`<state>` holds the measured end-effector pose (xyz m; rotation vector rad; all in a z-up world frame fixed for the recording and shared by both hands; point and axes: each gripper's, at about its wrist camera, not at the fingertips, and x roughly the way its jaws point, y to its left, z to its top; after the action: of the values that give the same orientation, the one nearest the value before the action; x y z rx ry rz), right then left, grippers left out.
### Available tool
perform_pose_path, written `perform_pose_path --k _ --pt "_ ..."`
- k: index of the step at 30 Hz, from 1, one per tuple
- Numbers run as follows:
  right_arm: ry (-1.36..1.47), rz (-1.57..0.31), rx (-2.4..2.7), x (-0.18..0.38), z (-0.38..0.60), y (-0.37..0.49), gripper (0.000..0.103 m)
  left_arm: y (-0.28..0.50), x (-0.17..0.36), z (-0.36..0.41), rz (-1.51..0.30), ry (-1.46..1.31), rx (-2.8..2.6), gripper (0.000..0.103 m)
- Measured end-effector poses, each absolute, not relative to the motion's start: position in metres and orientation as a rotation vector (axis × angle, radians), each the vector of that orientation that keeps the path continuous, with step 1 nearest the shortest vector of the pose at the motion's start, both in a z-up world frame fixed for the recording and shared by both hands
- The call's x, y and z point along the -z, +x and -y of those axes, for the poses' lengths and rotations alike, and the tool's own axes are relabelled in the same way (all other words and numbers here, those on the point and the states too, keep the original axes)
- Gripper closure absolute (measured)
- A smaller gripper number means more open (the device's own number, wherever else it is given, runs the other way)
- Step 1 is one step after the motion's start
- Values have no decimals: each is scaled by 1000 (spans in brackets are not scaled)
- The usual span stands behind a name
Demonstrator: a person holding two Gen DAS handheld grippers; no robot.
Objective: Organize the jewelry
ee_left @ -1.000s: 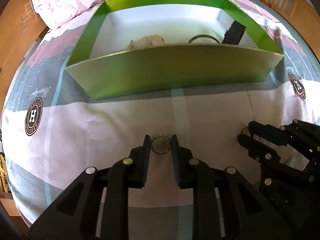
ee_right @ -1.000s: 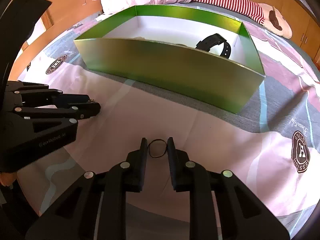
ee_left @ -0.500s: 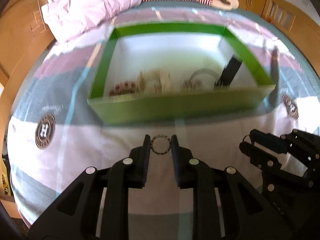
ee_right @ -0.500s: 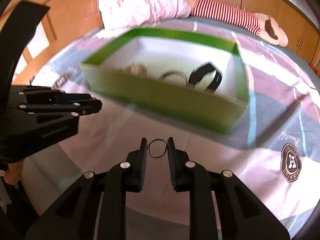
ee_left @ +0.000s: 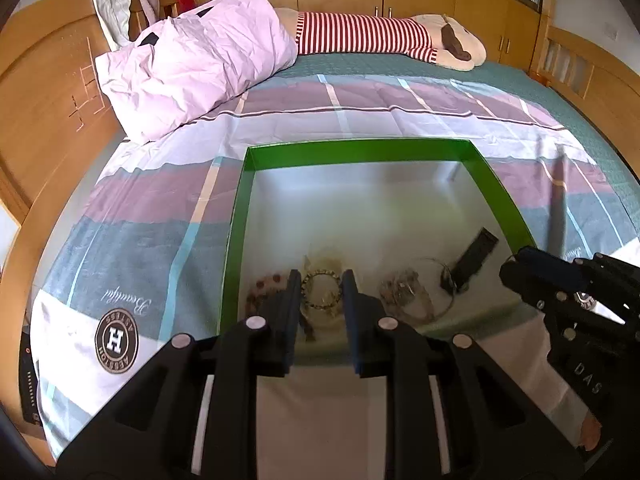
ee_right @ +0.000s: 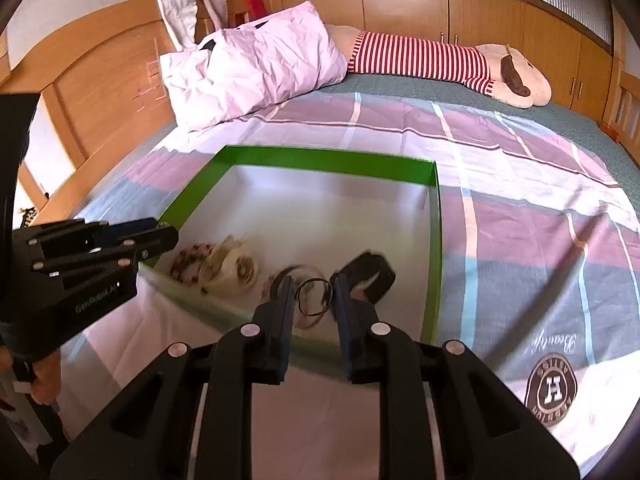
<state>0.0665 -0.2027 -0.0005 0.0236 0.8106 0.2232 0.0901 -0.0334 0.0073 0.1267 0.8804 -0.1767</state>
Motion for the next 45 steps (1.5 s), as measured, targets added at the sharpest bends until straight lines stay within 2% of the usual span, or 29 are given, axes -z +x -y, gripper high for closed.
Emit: perform_pose_path --k 9,19,20,21,23,25,27,29,33,42,45 --pt "7 -858 -205 30 207 82 83 116 10 35 -903 115 159 82" --pt "0 -866 -218 27 206 89 83 121 22 33 -918 120 141 81" --pt "-4 -870 -211 27 205 88 78 120 21 33 -914 125 133 75" --pt "-4 -871 -211 26 204 86 67 119 20 34 -912 130 131 61" --pt "-6 -854 -211 20 202 82 53 114 14 35 -887 139 129 49" --pt "-20 -825 -197 11 202 76 39 109 9 38 -875 149 137 44" --pt "-28 -780 -168 1 204 69 21 104 2 40 -862 156 147 32" --pt "-37 -740 -128 -8 206 64 12 98 -3 41 -846 157 146 25" --pt "-6 -743 -89 -11 213 61 1 91 -6 39 -856 147 150 13" --pt "0 -778 -56 -6 213 58 1 80 -6 27 -897 75 135 3" --pt "2 -776 -66 -6 211 57 1 79 -7 24 -900 76 121 3"
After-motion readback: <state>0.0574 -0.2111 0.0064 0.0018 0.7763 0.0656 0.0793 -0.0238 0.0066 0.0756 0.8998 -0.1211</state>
